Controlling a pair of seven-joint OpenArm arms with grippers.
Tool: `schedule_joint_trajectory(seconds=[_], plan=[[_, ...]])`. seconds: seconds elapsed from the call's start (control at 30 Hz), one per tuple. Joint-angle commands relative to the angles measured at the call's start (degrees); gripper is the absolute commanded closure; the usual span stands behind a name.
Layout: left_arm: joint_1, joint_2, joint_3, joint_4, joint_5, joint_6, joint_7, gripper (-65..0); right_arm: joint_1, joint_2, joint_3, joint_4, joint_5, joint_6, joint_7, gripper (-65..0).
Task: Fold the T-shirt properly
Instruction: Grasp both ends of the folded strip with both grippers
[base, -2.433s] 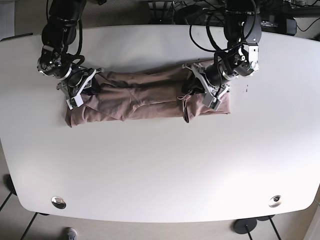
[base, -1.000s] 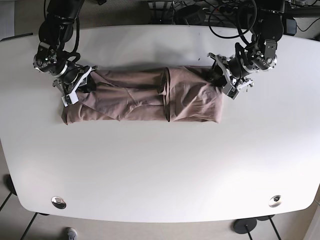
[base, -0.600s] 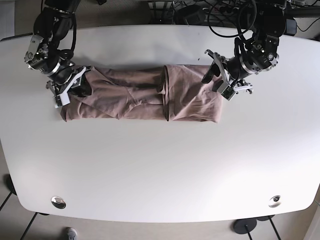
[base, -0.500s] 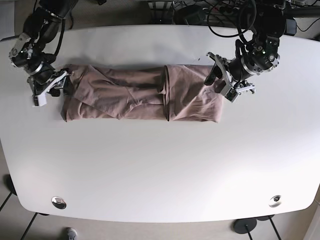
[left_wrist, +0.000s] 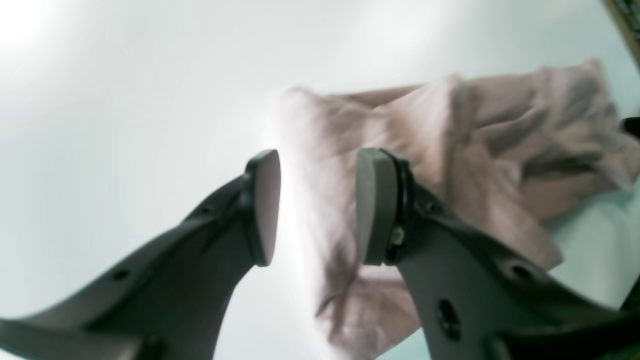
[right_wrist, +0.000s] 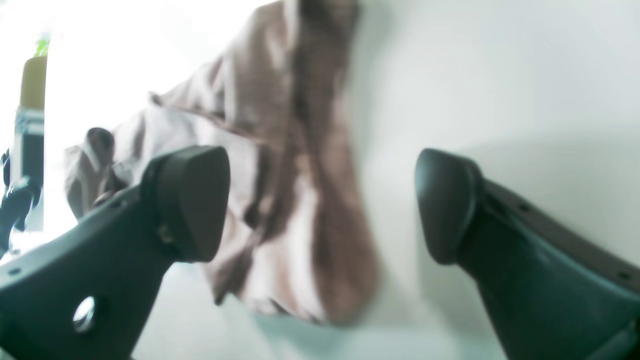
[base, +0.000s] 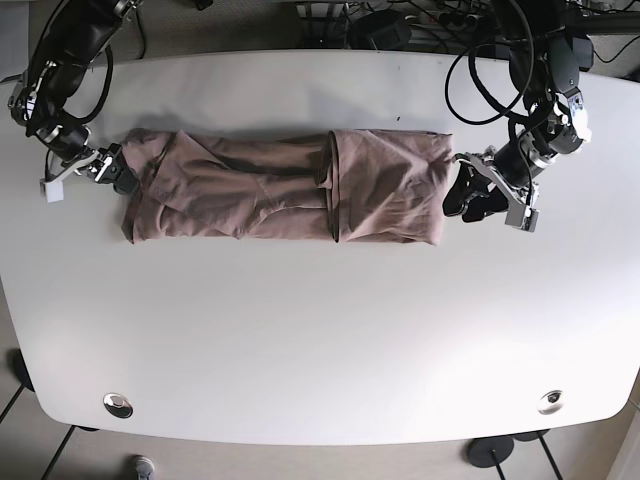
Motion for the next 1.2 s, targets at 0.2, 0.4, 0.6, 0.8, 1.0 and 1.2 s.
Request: schedule_joint_trajectory(seconds=[0.2, 0.4, 0.6, 0.8, 1.0, 1.2], plan=[[-0.44, -0.43, 1.43, 0.60, 2.83, -0.28, -1.16, -22.9, 0.47, -2.18, -8.30, 0.23, -0.55, -0.12, 1.57, -46.1], [-0.87, 2.47, 4.07, -1.51, 12.06, -0.28, -1.34, -22.9, 0.91, -3.23, -8.48, 0.40, -0.55, -2.36, 2.36, -17.3], [-2.46, 3.17, 4.07, -3.71, 12.59, -0.28, -1.25, -22.9, 0.82, -2.09, -10.94, 4.97, -0.46, -2.36, 2.80, -2.7], [-2.46, 2.65, 3.89, -3.27, 5.46, -0.28, -1.16, -12.2, -0.14, -2.09, -10.94, 7.08, -0.46, -2.45, 2.80, -2.7], [-0.96, 2.65, 4.07, 2.01, 5.46, -0.28, -1.07, -4.9, -0.23, -2.09, -11.03, 7.08, -0.46, -2.45, 2.80, -2.7], [-2.02, 2.30, 8.55, -8.37, 5.64, -0.28, -1.42, -3.9, -0.32, -2.18, -11.20, 12.09, -0.46, -2.45, 2.54, -2.7]])
